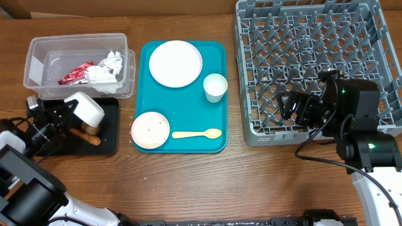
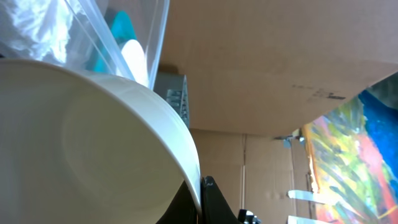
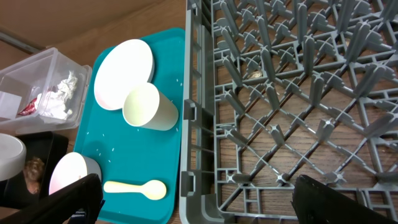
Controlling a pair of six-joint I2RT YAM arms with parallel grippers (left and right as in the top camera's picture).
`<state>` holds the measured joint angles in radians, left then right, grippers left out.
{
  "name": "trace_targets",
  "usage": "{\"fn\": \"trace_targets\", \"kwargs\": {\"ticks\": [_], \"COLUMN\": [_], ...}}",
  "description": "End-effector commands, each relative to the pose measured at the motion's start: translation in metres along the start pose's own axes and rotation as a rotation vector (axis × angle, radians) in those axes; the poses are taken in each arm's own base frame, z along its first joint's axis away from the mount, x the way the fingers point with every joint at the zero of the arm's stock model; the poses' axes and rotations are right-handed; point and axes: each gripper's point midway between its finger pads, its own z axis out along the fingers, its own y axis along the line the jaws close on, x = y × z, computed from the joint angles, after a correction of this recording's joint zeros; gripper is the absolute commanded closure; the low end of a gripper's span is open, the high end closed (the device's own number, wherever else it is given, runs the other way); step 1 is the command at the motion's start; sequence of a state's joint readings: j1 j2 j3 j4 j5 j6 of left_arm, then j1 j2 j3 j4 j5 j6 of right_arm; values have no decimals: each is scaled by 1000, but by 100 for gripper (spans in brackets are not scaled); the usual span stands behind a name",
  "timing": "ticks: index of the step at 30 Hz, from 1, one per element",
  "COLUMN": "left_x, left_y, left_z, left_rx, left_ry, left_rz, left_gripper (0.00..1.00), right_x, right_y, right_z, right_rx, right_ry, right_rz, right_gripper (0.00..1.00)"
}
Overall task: Sort waste into correct bins and load items into the dishwasher
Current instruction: 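Return the empty white bowl to the teal tray with the left gripper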
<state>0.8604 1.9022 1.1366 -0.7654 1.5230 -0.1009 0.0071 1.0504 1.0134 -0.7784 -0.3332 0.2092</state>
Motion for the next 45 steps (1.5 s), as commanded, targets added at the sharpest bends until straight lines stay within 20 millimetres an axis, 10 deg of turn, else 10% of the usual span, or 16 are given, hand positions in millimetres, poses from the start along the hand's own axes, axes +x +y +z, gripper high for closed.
{"fn": "trace_targets", "kwargs": {"ticks": [1, 9, 18, 29, 37, 45], "left_x": [4, 32, 98, 218, 254, 256], "left_y": [-14, -65, -99, 0, 57, 67], "left_z": [10, 57, 154, 239, 246, 238], "left_rx": [56, 8, -501, -899, -998, -1053], "left_ry": [39, 175, 249, 591, 777, 802], "left_rz": [13, 260, 777, 1343, 1403, 1385], "left_gripper": [96, 96, 96, 96, 96, 96], "right_x": [-11, -13, -10, -7, -7, -7], "right_y": [5, 5, 4, 3, 3, 3], "right_z": [-6, -6, -5, -5, -5, -5], "right_rx": [-9, -10, -7, -4, -4, -4], "right_ry": [-31, -36, -26, -14, -14, -15], "right_rz": [-9, -11, -7, -2, -2, -3], "right_gripper": [0, 0, 0, 0, 0, 0]}}
